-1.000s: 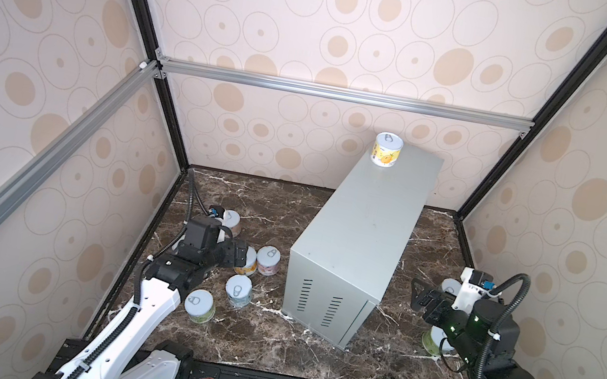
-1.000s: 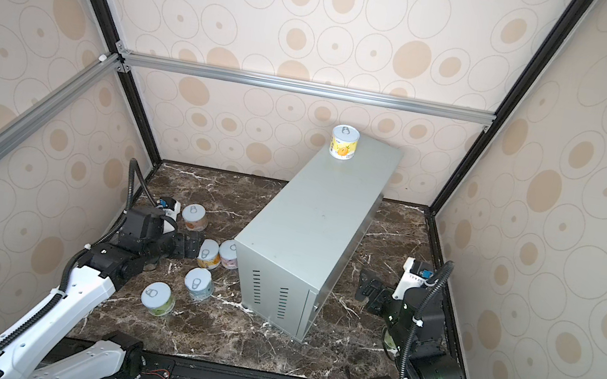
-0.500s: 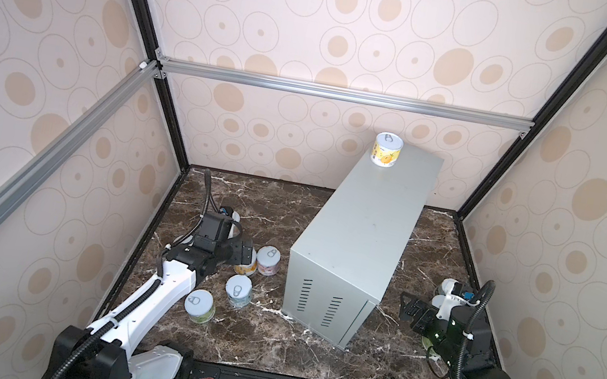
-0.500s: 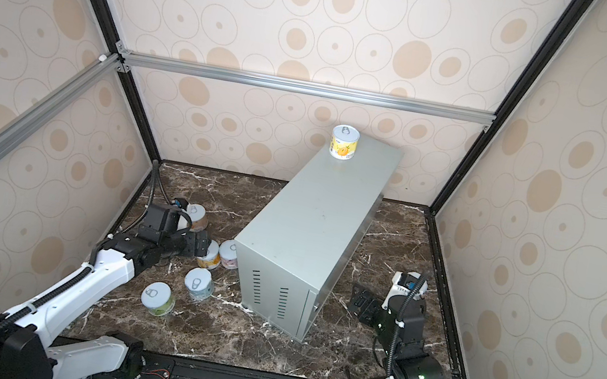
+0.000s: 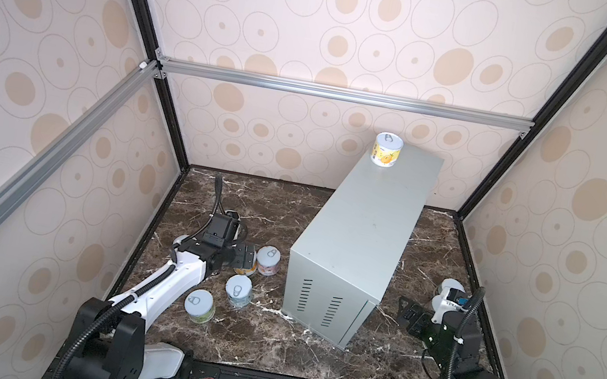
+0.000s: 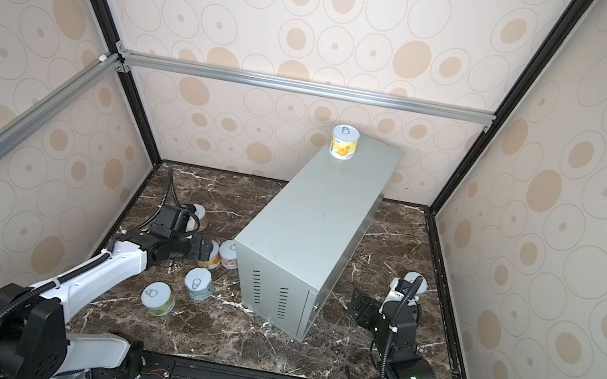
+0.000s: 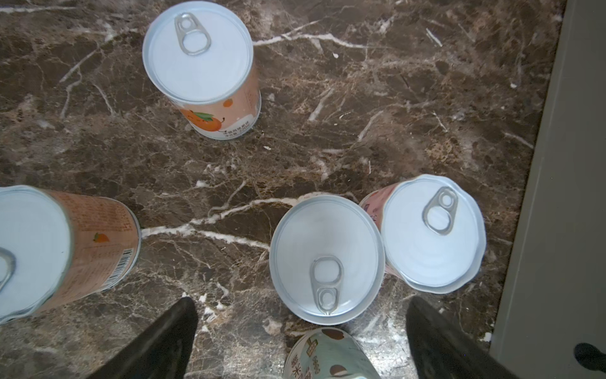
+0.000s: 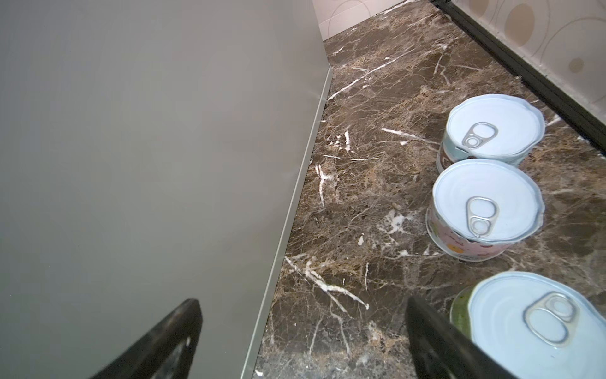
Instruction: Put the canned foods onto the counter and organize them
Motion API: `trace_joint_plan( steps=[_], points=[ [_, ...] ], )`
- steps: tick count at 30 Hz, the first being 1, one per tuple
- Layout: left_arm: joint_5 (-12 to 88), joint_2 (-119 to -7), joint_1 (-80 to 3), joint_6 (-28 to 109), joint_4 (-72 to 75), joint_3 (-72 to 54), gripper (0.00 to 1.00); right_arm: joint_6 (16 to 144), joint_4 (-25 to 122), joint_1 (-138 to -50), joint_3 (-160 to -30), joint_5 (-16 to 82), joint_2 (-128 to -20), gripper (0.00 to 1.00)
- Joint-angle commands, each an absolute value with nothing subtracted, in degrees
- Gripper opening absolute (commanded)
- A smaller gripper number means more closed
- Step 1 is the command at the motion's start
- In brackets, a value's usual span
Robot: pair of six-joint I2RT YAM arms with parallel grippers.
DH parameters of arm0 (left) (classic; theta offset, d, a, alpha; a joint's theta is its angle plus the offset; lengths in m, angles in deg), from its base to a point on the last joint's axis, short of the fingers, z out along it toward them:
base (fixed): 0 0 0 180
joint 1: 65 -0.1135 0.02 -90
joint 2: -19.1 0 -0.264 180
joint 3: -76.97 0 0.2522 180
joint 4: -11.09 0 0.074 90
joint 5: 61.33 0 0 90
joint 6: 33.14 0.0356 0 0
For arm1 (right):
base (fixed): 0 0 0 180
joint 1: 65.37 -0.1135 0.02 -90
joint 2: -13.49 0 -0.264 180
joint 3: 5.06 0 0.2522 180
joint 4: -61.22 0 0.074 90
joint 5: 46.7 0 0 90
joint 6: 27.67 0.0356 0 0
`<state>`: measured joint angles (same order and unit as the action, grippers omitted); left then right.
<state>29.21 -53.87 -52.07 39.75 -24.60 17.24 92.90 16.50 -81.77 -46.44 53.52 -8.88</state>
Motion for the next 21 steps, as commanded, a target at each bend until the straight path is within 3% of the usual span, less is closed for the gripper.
trace_joint_plan(
  steps=[1, 21],
  points=[
    [29.99, -55.61, -51.52, 41.75, -25.87, 15.99, 0.99, 92.55, 18.44, -81.76, -44.82, 55.00, -8.99, 0.99],
    [26.88, -64.76, -48.22, 42.88, -25.36, 12.96, 0.90, 93.42, 21.35, -81.74, -43.48, 52.69, -11.10, 0.99]
  ],
)
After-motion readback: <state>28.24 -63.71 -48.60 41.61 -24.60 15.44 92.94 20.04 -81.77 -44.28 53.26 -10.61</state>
